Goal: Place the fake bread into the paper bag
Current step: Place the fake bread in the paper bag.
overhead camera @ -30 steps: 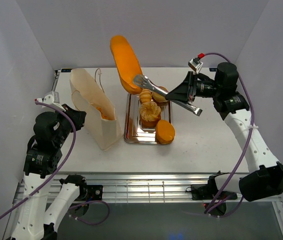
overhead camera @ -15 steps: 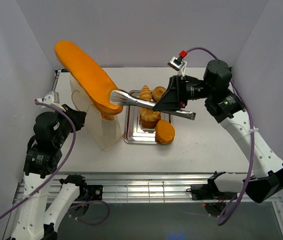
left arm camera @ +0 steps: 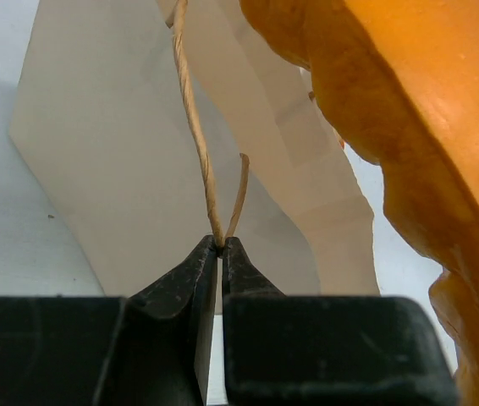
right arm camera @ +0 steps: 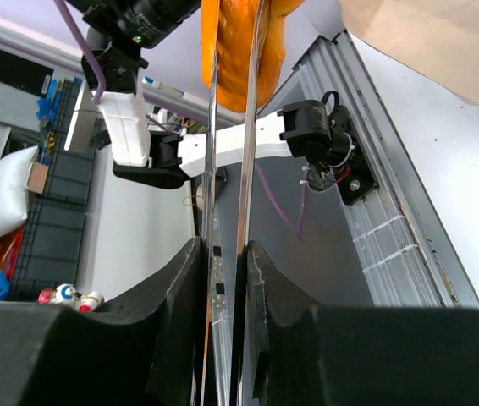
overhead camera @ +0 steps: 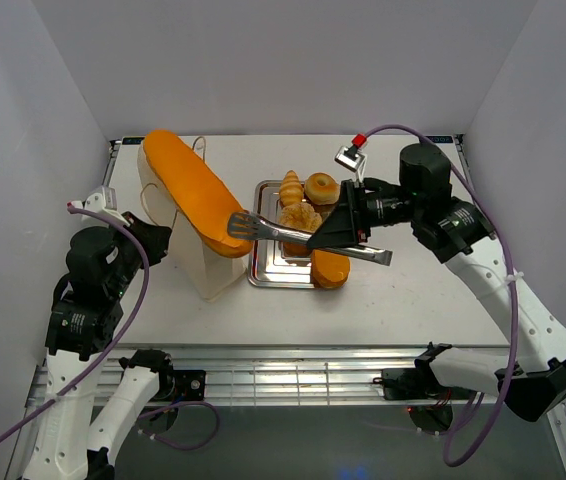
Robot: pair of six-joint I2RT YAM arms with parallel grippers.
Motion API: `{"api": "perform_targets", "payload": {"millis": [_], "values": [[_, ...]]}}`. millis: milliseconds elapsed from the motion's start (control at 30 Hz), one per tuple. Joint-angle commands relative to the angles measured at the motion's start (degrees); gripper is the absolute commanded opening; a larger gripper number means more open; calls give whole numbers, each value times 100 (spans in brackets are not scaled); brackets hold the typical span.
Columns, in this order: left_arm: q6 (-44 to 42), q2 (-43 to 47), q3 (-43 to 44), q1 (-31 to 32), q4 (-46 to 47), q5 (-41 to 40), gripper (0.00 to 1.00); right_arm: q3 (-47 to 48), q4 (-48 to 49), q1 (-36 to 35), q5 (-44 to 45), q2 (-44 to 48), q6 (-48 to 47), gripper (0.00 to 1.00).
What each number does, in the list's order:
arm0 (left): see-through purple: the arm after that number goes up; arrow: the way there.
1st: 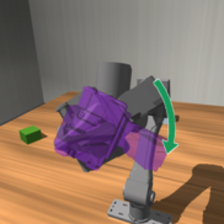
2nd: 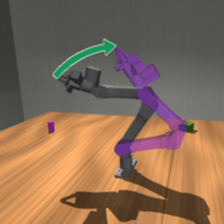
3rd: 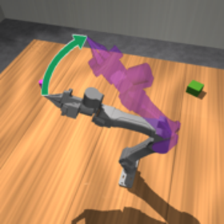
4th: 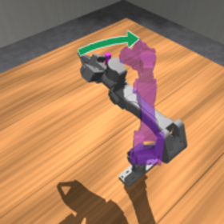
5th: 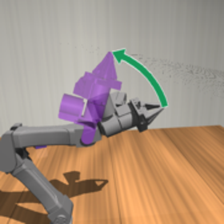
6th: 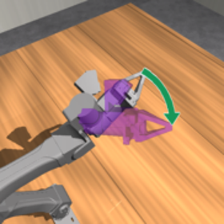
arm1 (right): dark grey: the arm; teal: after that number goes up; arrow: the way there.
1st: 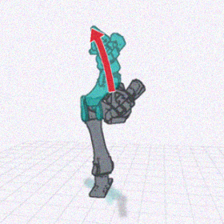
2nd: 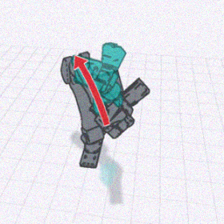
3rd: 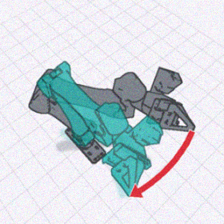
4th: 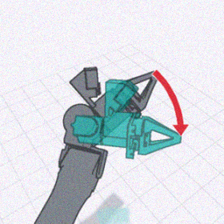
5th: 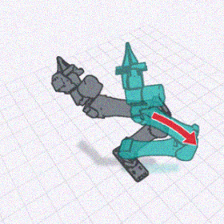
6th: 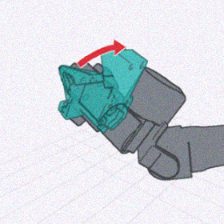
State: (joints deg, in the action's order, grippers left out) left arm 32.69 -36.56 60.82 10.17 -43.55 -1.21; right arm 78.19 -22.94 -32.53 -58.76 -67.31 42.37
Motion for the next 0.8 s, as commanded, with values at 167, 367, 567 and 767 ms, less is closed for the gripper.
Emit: {"api": "perform_targets", "payload": {"millis": [167,367,567,767], "values": [[89,17,211,-33,-189,-90,16,12,26,-77,181,253,-308,8],[168,-27,247,-24,-171,33,15,319,0,-367,163,-80,-168,8],[194,69,97,-33,-145,42,15,678,202,-499,189,-528,315,8],[221,96,27,-24,-66,121,13,1233,308,-500,330,-1046,702,12]]}}
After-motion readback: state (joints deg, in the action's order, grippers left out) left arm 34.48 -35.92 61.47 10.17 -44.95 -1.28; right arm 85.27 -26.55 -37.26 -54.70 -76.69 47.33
